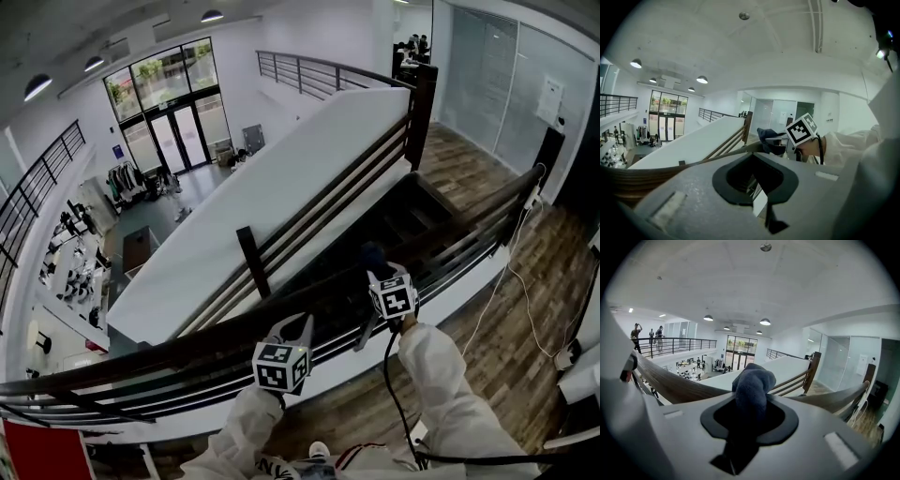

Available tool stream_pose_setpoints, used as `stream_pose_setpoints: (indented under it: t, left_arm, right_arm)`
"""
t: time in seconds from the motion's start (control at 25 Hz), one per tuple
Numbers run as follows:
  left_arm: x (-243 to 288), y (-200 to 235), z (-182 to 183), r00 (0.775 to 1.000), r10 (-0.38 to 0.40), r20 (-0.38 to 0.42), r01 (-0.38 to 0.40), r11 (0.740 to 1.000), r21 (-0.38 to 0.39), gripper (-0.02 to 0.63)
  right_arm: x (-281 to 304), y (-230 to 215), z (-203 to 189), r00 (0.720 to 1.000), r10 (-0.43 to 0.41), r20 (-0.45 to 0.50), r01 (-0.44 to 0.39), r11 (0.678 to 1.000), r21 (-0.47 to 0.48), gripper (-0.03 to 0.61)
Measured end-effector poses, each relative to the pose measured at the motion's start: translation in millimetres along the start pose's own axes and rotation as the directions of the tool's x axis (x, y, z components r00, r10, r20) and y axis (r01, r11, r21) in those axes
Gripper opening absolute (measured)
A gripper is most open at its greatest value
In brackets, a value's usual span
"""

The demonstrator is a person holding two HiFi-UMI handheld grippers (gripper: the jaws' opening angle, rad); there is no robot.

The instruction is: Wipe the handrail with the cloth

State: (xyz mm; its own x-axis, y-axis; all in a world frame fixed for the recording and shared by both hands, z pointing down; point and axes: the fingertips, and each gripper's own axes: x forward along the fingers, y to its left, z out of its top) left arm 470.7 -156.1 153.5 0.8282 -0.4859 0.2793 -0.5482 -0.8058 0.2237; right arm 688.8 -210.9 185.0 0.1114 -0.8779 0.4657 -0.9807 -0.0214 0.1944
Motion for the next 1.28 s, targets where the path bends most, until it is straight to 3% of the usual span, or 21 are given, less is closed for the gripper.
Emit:
stream_pose_setpoints:
  t: [0.24,0.52,0.76,1.0,1.28]
  left_arm:
    - [2,-24,7,0.998,-0.057,-0.005,0.057,0.998,0.010,0.002]
    - [-13,-27,-22,0.996,-0.052,-0.067,0.053,0.998,0.014,0.002]
    - [-34,-17,-33,0.996,-0.034,-0.083,0.037,0.999,0.031,0.002]
    - [-48,-4,-37,0.996,0.000,-0.084,0.002,0.999,0.033,0.002]
    - [-72,5,-22,0.999,0.015,0.043,-0.019,0.996,0.092,0.002]
  right_arm:
    - [0,-36,-3,0.997,-0.073,-0.027,0.074,0.997,0.030,0.095]
    - [1,-53,-8,0.986,-0.164,-0.036,0.164,0.986,0.015,0.095]
    - [-27,-64,-12,0.958,-0.277,0.071,0.270,0.959,0.087,0.094]
    - [-64,-47,-23,0.956,-0.273,0.106,0.260,0.958,0.118,0.094]
    - [-83,16,-42,0.974,-0.194,0.119,0.181,0.977,0.114,0.094]
